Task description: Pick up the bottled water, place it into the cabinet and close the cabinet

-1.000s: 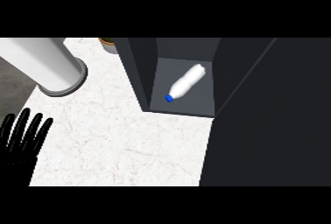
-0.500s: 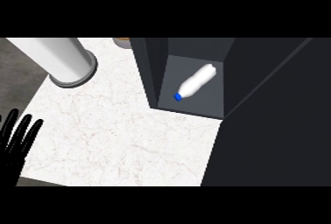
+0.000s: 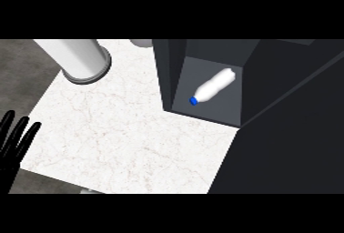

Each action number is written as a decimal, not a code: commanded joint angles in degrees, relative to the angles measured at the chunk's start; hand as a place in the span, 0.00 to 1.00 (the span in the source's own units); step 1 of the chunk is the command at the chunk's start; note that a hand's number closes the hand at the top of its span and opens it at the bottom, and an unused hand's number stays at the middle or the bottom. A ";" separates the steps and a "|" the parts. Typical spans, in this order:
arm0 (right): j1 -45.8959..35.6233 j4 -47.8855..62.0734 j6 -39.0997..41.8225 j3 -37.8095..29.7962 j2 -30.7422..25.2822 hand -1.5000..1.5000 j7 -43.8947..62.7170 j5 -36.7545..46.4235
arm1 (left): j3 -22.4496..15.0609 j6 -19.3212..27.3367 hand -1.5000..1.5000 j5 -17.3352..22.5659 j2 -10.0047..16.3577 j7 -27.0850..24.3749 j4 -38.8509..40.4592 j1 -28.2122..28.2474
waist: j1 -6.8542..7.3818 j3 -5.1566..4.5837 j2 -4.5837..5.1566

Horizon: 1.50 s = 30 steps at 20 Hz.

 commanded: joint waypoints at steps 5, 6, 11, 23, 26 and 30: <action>-8.76 -1.26 2.79 6.43 0.66 1.00 6.44 1.17 | 1.65 -1.46 0.00 0.56 1.51 0.30 1.43 -0.24 | 1.16 -0.32 -0.02; -9.51 -1.48 2.89 5.92 0.44 1.00 6.90 1.31 | 1.60 -1.71 0.00 1.02 1.67 0.61 0.71 -0.68 | 0.97 -0.32 -0.11; -12.61 -0.47 3.82 4.81 -0.34 1.00 8.29 0.93 | 1.42 -2.11 0.00 1.13 1.64 0.86 1.47 -0.70 | 1.15 -0.46 0.29; -12.34 1.91 2.87 5.22 2.71 1.00 8.37 -4.49 | 3.09 -3.53 0.00 1.83 2.39 0.51 2.37 -1.87 | 1.61 -0.33 1.82; -12.45 2.91 4.31 6.26 2.87 1.00 7.73 -6.93 | 2.82 -3.97 0.00 1.94 2.32 0.65 2.44 -2.27 | 3.03 -0.20 2.66; -12.71 4.48 3.13 5.12 4.65 1.00 7.84 -9.34 | 3.26 -4.57 0.00 2.36 2.50 0.60 2.79 -2.52 | 3.89 -0.08 2.95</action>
